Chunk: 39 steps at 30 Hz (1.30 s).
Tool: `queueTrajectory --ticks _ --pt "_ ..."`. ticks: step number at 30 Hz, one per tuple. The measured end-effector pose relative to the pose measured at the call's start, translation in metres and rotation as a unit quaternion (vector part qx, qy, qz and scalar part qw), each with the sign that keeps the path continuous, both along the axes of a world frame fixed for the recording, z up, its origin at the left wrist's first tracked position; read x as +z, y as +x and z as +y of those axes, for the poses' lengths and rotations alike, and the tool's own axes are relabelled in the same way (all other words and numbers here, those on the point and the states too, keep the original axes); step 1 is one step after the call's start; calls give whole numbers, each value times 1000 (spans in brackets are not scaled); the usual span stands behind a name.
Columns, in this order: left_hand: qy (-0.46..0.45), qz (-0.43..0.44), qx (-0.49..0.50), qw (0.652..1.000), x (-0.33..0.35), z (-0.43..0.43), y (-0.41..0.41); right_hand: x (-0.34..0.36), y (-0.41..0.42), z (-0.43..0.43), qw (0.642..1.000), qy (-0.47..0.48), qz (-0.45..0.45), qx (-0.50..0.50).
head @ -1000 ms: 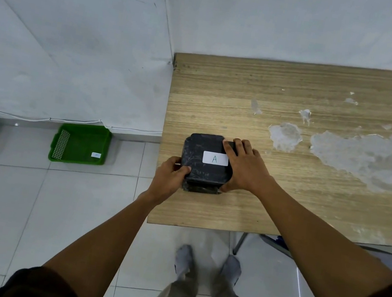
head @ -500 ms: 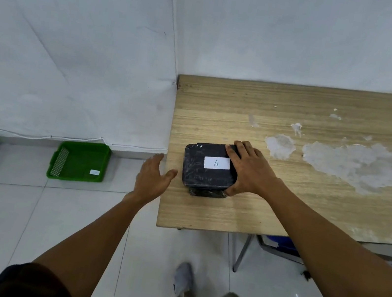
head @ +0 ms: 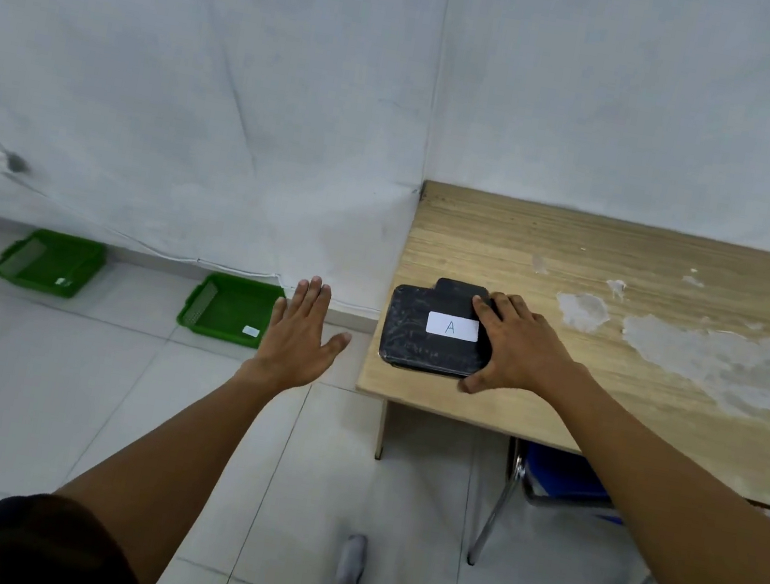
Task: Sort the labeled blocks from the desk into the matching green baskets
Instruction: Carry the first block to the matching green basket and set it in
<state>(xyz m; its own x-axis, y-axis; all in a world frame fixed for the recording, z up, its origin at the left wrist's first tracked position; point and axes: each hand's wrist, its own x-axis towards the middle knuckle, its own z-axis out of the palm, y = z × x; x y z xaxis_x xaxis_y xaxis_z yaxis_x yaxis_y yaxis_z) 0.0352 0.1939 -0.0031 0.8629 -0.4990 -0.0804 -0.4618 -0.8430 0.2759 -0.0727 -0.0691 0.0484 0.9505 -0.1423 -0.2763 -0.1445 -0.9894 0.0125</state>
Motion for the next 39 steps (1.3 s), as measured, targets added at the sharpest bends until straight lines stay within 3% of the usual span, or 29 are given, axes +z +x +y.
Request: queueTrajectory --ticks 15,30,39 --pt "-20 3 39 999 15 155 -68 15 -37 145 998 13 1 66" --pt "-28 22 89 995 14 470 -128 9 -63 463 994 19 -3 110" --pt "-27 8 141 990 17 625 -104 15 -5 603 987 6 6 159"
